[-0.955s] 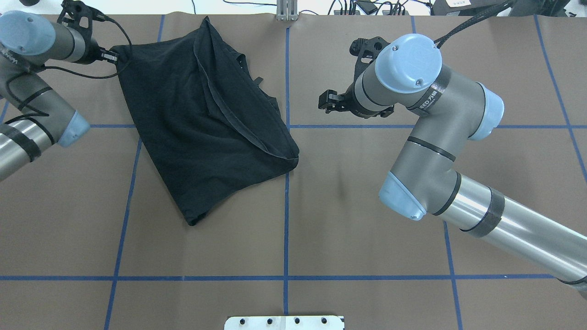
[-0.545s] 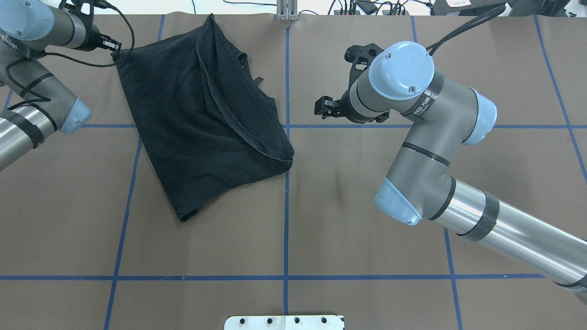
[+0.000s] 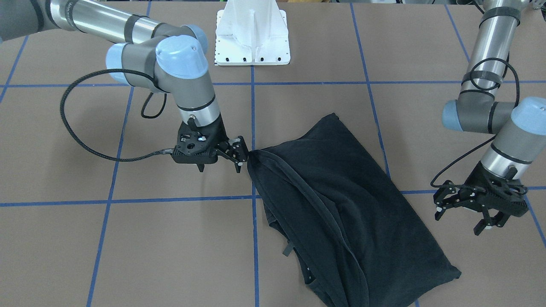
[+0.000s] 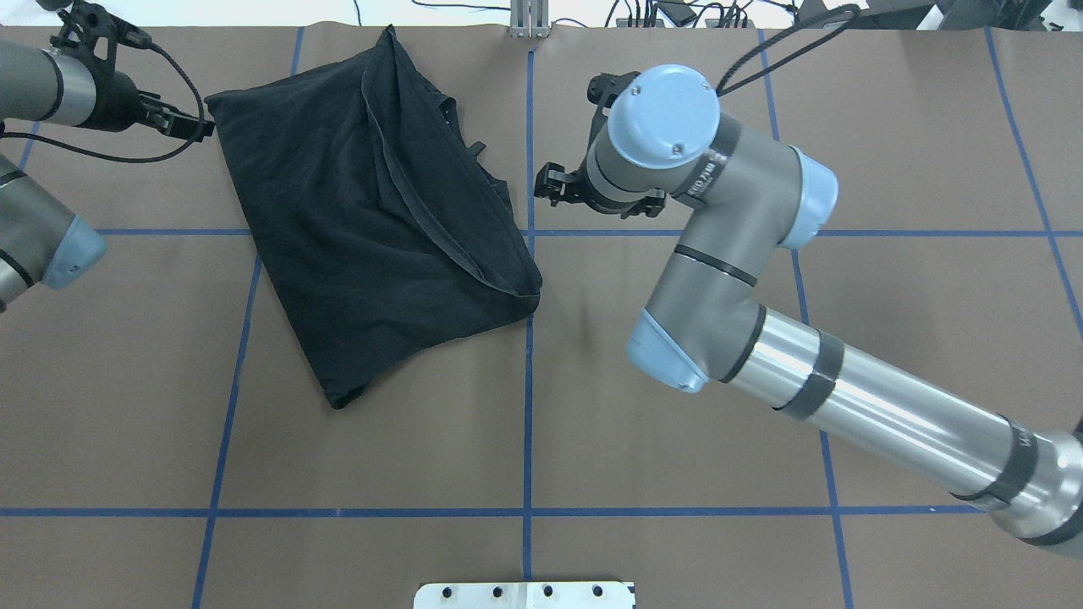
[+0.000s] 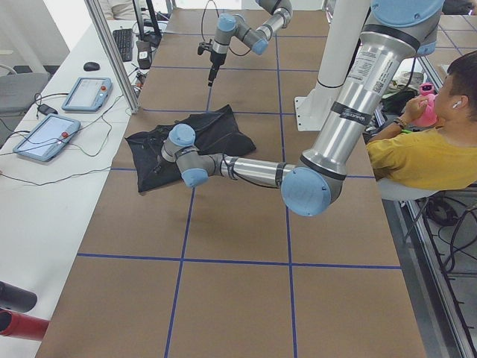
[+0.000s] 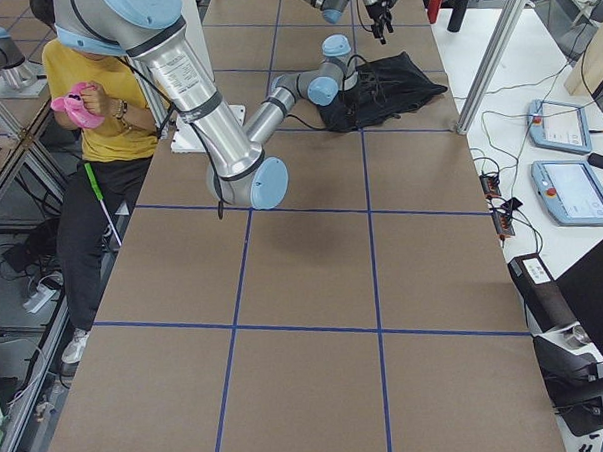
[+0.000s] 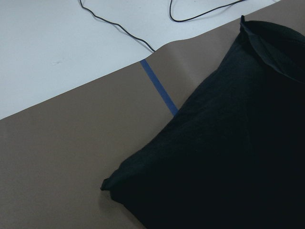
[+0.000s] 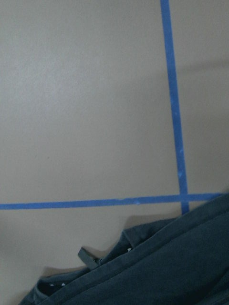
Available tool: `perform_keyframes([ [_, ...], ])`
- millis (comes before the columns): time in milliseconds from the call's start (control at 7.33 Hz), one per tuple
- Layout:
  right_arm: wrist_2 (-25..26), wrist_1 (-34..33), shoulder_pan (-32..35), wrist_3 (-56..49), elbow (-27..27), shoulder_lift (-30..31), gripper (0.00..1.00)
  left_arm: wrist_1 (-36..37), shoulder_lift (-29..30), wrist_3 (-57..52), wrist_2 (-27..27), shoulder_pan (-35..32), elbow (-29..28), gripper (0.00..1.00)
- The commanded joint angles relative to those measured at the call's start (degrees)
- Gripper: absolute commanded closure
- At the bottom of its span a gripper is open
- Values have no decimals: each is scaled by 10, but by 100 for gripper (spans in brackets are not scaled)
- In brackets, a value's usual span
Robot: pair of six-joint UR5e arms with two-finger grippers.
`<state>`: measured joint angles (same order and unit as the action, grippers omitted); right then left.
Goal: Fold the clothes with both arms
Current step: 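Move the right gripper over the folded shirt toward its middle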
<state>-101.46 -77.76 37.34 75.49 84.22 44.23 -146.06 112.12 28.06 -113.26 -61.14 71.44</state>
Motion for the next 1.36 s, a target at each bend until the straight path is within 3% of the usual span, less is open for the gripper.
perform_keyframes([
  [0, 11, 126, -2, 30, -148, -65, 0, 0, -28, 39, -5, 1, 44, 0],
  [409, 44, 245, -16, 60, -351, -166, 5, 0, -50, 63, -6, 1, 71, 0],
  [682, 72, 274, -26, 69, -387, -176, 13, 0, -50, 63, -6, 2, 70, 0],
  [955, 80, 276, -32, 69, -391, -174, 16, 1, -50, 64, -6, 2, 70, 0],
  [1227, 87, 277, -35, 69, -399, -175, 27, 1, -50, 63, -6, 3, 68, 0],
])
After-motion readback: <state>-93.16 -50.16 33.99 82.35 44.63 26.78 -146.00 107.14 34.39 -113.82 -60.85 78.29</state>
